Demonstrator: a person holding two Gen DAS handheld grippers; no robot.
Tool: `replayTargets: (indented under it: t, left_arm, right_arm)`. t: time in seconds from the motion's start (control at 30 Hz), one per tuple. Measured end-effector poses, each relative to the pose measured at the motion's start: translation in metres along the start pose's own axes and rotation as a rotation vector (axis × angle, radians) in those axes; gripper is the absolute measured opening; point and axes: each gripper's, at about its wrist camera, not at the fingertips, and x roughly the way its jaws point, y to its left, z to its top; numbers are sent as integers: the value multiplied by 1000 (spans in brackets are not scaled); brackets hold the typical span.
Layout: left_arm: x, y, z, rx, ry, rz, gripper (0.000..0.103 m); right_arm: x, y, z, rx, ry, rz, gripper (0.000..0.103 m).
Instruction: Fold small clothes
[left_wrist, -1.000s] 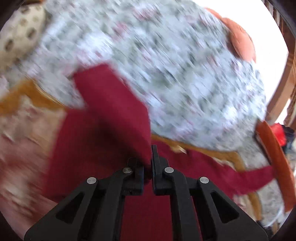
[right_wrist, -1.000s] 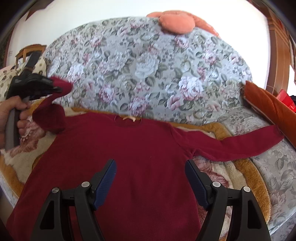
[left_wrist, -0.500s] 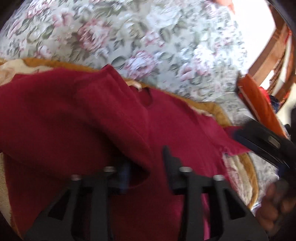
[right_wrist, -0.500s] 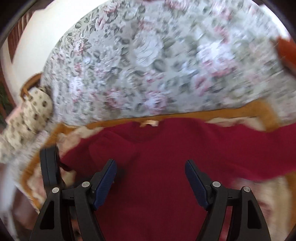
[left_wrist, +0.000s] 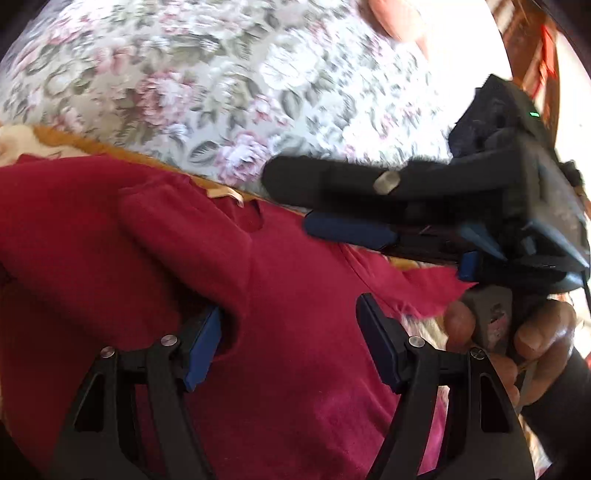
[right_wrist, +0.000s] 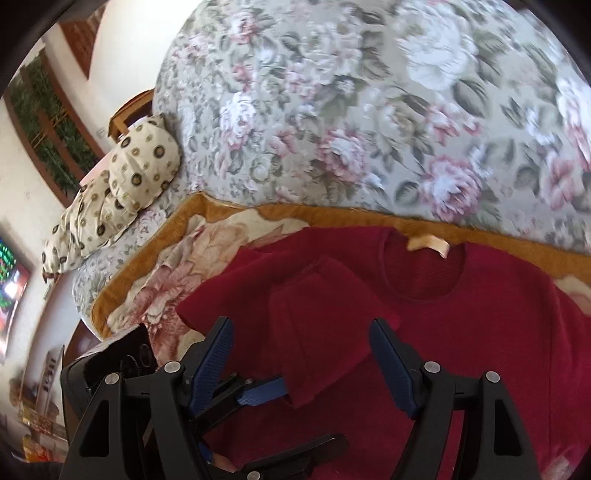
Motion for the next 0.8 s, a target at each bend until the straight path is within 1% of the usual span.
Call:
replayTargets:
  t: [0.07, 0.1, 0.17, 0.2, 0.33, 0.4, 0.5, 0.63, 0.7, 0.73, 0.77, 0.8]
  left_arm:
    - [2, -11, -1, 54, 17, 2, 71]
    - [4, -14, -2, 75, 24, 4, 71]
    - [9, -29, -4, 147, 49, 22, 71]
    - [14, -39, -6, 200, 66, 45, 71]
    - [27, -63, -18, 346, 107, 95, 71]
    - [31, -69, -23, 387, 124, 114, 71]
    - [35, -65, -22, 374, 145, 120, 71]
    - [28, -46, -15, 278, 130, 103, 71]
    - [20, -40, -13, 236, 108, 101, 71]
    - [9, -34, -14, 196, 93, 77, 71]
    - [5, -32, -16, 180, 89, 61, 71]
    - [-3, -29, -17, 167, 86, 48, 71]
  right_arm:
    - [2, -17, -8, 52, 26, 9, 74]
    - [-3, -23, -12, 78, 20, 20, 74]
    - [-11, -36, -19, 127, 4, 65, 74]
    - [-16, -45, -21, 163, -15, 82, 74]
    - [-35, -65, -23, 241, -52, 155, 74]
    - [-39, -75, -27, 268, -53, 203, 74]
    - [-36, -81, -34, 303, -43, 240, 74]
    - [-32, -85, -42, 331, -45, 238, 74]
    - [-33, -87, -45, 349, -48, 196, 74]
    - [-32, -89, -48, 369, -37, 159, 74]
    - [-32, -90, -52, 389, -24, 126, 70]
    - [-33, -91, -55, 394, -24, 117, 62]
